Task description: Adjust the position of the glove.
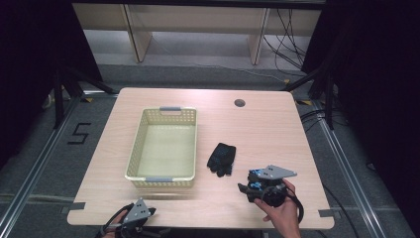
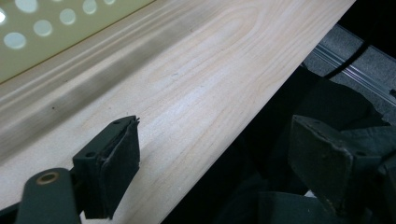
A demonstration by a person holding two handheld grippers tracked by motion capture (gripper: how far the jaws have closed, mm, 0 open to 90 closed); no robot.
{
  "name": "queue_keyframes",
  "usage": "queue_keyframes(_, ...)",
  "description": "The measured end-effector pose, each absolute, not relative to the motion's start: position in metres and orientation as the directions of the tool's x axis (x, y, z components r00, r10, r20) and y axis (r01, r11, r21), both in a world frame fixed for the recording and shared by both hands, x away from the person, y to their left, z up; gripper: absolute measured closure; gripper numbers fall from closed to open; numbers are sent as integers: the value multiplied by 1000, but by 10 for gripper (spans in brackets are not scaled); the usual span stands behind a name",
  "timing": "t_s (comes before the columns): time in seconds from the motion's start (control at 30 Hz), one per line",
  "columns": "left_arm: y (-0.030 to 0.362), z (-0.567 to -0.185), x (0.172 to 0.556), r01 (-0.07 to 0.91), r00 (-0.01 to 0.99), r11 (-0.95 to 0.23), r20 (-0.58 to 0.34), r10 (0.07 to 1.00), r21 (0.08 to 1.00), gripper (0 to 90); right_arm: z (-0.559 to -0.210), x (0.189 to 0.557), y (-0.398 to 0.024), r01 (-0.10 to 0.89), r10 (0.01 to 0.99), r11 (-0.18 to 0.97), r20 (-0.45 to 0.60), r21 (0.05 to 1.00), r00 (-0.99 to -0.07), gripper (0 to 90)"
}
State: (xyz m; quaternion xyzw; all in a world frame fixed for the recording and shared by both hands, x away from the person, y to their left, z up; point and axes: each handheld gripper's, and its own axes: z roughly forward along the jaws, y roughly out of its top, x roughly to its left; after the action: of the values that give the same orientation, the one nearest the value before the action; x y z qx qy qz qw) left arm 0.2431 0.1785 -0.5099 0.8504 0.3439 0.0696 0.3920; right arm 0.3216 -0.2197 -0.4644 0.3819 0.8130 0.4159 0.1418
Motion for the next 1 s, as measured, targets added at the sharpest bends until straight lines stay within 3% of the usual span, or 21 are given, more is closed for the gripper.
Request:
queue_keyframes(0.17, 179, -510, 243, 528, 749, -459, -137, 649, 714, 168, -460, 353, -198, 479, 705, 439, 39, 760, -708, 642)
queue_keyframes(0.43, 179, -510, 243, 532, 748, -455, -146, 647, 714, 167, -461, 392, -173, 477, 697, 508, -17, 717, -717, 841)
queue_keyframes(1.0, 178, -510, 241, 545, 745, -439, -172, 645, 715, 167, -480, 461, -154, 526, 739, 525, -53, 669, -671, 893)
